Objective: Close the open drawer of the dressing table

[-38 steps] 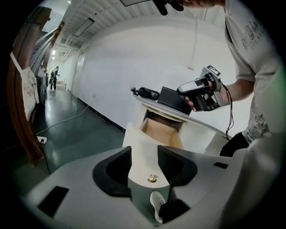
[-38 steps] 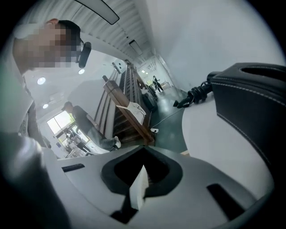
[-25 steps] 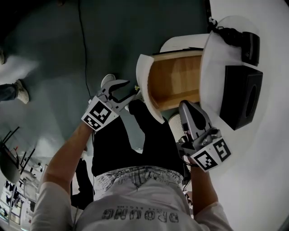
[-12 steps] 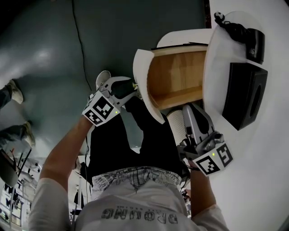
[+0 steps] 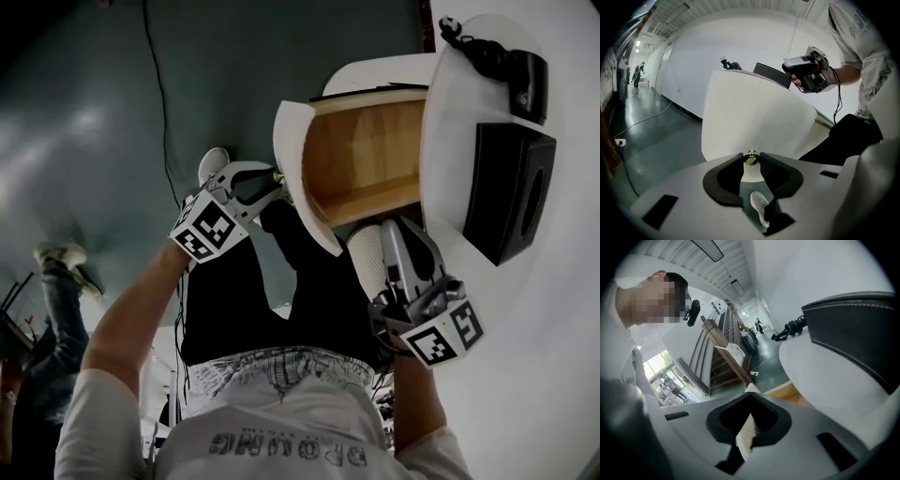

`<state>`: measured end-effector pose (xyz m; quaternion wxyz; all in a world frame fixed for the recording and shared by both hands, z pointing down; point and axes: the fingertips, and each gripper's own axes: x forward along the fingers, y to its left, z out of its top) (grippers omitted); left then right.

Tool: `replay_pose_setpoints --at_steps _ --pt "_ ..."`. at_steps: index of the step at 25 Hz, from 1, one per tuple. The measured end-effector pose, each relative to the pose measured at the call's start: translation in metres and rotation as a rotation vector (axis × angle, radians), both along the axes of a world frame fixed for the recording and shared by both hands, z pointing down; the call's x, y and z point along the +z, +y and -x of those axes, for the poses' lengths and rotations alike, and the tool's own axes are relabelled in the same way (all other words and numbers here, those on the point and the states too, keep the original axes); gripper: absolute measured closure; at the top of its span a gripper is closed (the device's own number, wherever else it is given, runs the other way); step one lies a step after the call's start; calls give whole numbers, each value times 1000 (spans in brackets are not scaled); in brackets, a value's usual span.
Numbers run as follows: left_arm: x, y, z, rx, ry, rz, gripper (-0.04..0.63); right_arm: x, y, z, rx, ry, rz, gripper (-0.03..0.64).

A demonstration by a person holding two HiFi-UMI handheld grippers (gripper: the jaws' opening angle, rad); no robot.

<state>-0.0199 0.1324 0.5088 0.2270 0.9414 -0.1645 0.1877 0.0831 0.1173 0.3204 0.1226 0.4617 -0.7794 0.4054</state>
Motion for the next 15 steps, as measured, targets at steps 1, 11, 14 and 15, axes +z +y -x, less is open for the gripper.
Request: replay_pose_setpoints --at_steps 1,11,14,15 --pt "0 -1 0 1 -3 -1 471 -1 0 -1 2 0 -1 609" --pt "1 -9 -25 106 -11 -10 476 -10 0 -20 85 -1 -24 609" --pt "0 -13 -40 128 -7 -13 477 -13 -1 -31 109 6 -32 609" --pt "-1 -14 -45 134 -6 -14 477 -14 -2 -35 115 8 -35 609"
